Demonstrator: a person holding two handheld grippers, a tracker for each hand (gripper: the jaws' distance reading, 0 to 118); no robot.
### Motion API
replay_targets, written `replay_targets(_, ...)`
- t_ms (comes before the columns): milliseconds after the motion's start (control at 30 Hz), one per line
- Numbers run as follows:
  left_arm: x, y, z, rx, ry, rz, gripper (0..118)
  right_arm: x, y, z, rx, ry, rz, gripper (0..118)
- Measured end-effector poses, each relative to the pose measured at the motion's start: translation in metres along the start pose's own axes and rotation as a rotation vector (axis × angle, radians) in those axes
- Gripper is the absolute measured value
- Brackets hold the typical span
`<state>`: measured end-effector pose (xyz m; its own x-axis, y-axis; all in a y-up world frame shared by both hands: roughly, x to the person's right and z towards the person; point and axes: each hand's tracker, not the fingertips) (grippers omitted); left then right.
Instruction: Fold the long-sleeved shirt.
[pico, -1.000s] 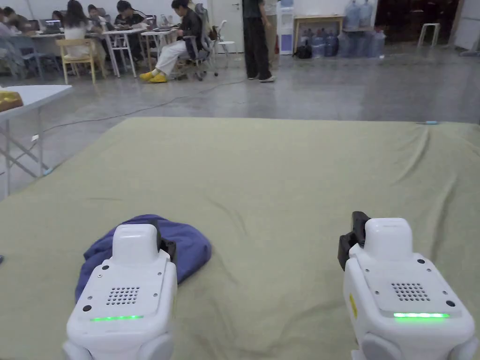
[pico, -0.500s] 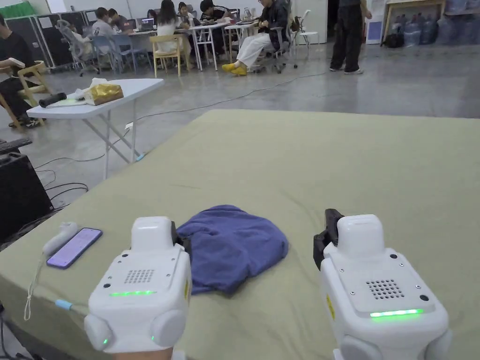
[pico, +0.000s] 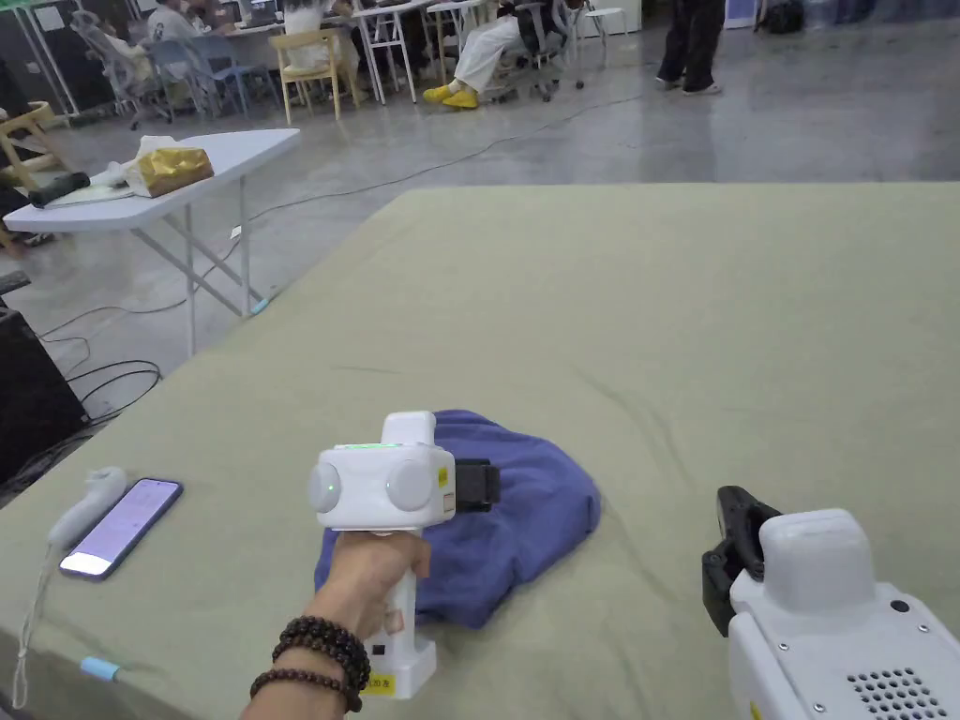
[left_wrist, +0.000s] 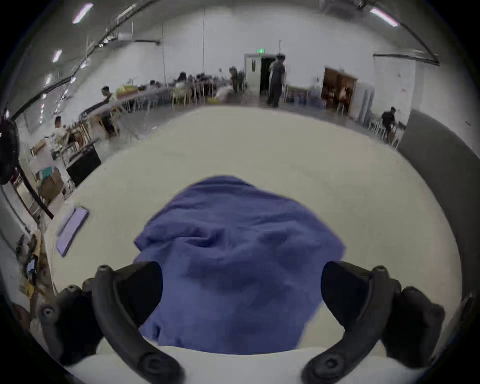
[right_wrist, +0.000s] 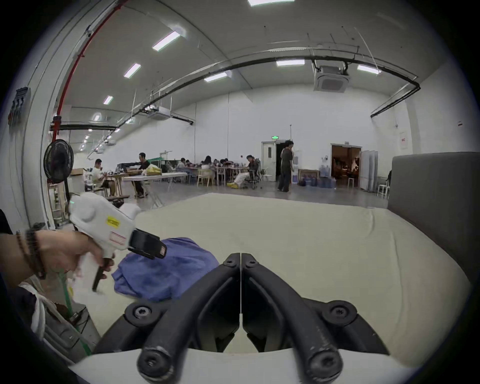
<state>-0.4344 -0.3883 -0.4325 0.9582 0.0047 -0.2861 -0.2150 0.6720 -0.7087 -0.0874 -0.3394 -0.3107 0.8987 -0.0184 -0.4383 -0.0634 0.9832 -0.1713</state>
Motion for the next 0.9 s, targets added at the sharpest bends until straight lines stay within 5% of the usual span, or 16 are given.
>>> replay_targets(100, -0.002, 0.001, -0.041, -0.124, 0.021, -0.039, 115, 0.004, -0.004, -0.009, -0.028, -0.009, -0.005, 0)
replay_targets(133, -0.003, -0.003, -0.049, -0.126, 0.016, -0.023, 104, 0.006, -0.005, -0.01, -0.032, -0.012, -0.004, 0)
replay_targets(167, -0.003, -0.004, -0.054, -0.139, 0.023, 0.003, 75, 0.008, -0.006, -0.012, -0.04, -0.018, -0.002, 0)
replay_targets(200, -0.003, -0.005, -0.057, -0.173, 0.031, 0.016, 22, 0.01, -0.007, -0.013, -0.047, -0.018, 0.002, 0)
replay_targets(233, -0.004, -0.006, -0.051, -0.157, 0.03, 0.021, 2, 0.013, -0.008, -0.013, -0.05, -0.015, 0.004, 0)
replay_targets(500, 0.049, 0.021, 0.036, 0.036, -0.229, -0.018, 2, 0.038, -0.003, 0.007, -0.029, -0.064, -0.015, 0)
replay_targets(633, 0.141, 0.032, 0.088, 0.126, -0.425, -0.126, 2, 0.071, 0.006, 0.035, -0.006, -0.138, -0.058, 0)
replay_targets(900, 0.377, -0.024, 0.109, 0.018, -0.794, -0.288, 2, 0.16, 0.018, 0.114, 0.051, -0.375, -0.059, 0)
